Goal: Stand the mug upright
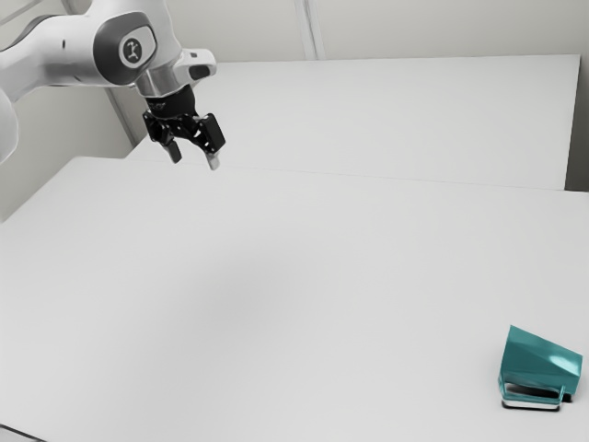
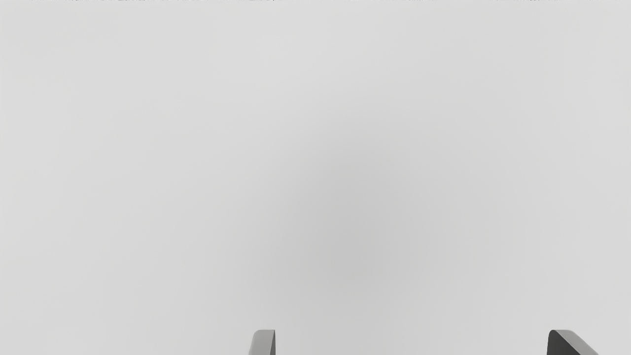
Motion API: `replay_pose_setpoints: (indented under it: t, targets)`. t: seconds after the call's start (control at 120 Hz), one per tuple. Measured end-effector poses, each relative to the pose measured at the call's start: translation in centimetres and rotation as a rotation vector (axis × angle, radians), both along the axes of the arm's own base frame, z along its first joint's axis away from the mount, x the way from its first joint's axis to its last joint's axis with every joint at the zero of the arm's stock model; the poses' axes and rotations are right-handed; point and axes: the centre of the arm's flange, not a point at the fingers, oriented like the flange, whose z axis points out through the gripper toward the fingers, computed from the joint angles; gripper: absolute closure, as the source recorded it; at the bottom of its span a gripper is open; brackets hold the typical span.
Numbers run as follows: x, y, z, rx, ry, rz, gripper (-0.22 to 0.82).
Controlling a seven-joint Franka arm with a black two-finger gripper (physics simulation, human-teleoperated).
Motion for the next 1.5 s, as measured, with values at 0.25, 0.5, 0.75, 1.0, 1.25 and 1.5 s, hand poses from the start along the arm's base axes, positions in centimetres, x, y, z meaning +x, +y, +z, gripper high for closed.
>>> replay_pose_setpoints:
  t: [0.25,0.5,0.75,1.0,1.25,1.5]
  targets:
    - [0.2,-0.1,-0.3,-0.008,-0.004,-0.011,0.0]
    - [-0.3,-2.5,-1.9,-0.216,0.037,0.015,0.0]
    - [-1.2,-9.1,-4.0,-0.424,0.028,-0.003,0.0]
    - [-3.2,-20.6,-5.5,-0.485,0.024,-0.158,0.0]
    - [-4.5,-27.6,-8.6,-0.503,0.05,-0.203,0.0]
    - [-6.1,-31.6,-13.7,-0.671,0.113,-0.124,0.0]
